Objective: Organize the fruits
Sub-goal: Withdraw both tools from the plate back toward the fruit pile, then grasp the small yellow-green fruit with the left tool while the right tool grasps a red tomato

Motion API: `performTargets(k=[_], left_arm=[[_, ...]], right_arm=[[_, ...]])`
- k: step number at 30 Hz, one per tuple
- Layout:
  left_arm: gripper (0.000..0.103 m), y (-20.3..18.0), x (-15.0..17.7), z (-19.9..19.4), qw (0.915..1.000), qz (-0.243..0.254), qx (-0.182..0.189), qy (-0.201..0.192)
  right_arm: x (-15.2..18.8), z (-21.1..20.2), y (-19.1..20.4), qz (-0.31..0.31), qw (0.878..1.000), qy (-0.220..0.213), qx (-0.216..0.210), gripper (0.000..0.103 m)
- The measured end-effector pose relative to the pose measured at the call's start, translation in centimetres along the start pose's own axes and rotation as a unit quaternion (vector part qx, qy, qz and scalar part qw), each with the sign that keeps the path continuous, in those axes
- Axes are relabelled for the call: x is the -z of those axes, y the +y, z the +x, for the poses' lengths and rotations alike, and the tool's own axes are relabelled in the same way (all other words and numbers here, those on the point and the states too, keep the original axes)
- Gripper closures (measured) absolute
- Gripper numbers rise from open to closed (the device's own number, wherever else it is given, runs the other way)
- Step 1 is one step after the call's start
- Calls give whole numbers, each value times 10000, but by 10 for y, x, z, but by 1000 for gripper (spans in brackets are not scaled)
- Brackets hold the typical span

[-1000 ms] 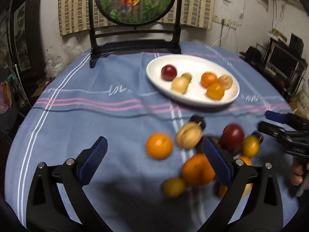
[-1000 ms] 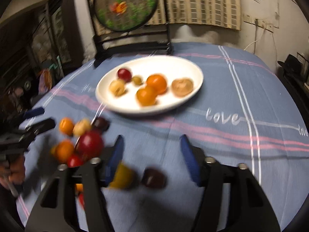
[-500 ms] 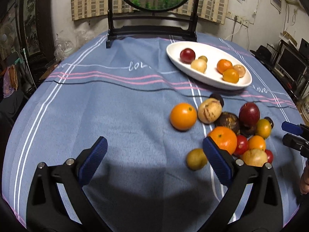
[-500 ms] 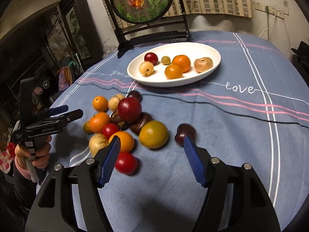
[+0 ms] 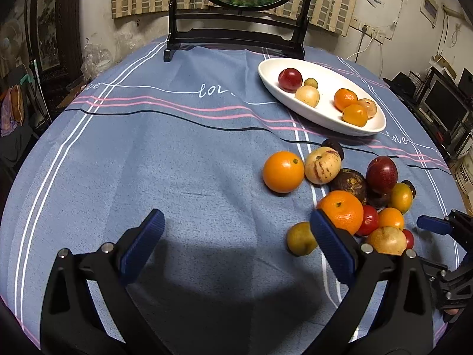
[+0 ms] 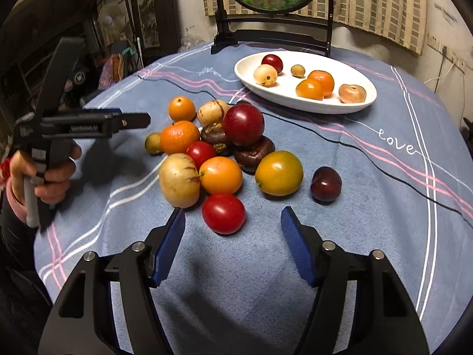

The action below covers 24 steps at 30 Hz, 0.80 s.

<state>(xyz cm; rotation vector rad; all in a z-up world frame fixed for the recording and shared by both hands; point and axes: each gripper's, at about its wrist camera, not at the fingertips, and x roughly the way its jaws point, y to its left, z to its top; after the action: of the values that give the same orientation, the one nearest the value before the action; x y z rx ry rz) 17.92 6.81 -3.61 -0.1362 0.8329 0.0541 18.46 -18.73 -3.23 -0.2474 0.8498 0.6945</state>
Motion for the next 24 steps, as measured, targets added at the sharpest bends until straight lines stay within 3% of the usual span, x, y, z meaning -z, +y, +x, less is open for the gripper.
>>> performTargets(k=[2, 9, 24], left_arm=[[3, -1, 1, -1, 10000, 29, -18, -12], [3, -2, 1, -2, 10000, 47, 17, -10], [3, -5, 1, -5, 9999, 126, -38, -28]], right_arm=[[0, 3, -1, 26, 10000, 72, -2, 45], [-2, 5, 4, -115, 9999, 40, -88, 46], [-10, 21, 9, -95, 9995, 306, -28, 63]])
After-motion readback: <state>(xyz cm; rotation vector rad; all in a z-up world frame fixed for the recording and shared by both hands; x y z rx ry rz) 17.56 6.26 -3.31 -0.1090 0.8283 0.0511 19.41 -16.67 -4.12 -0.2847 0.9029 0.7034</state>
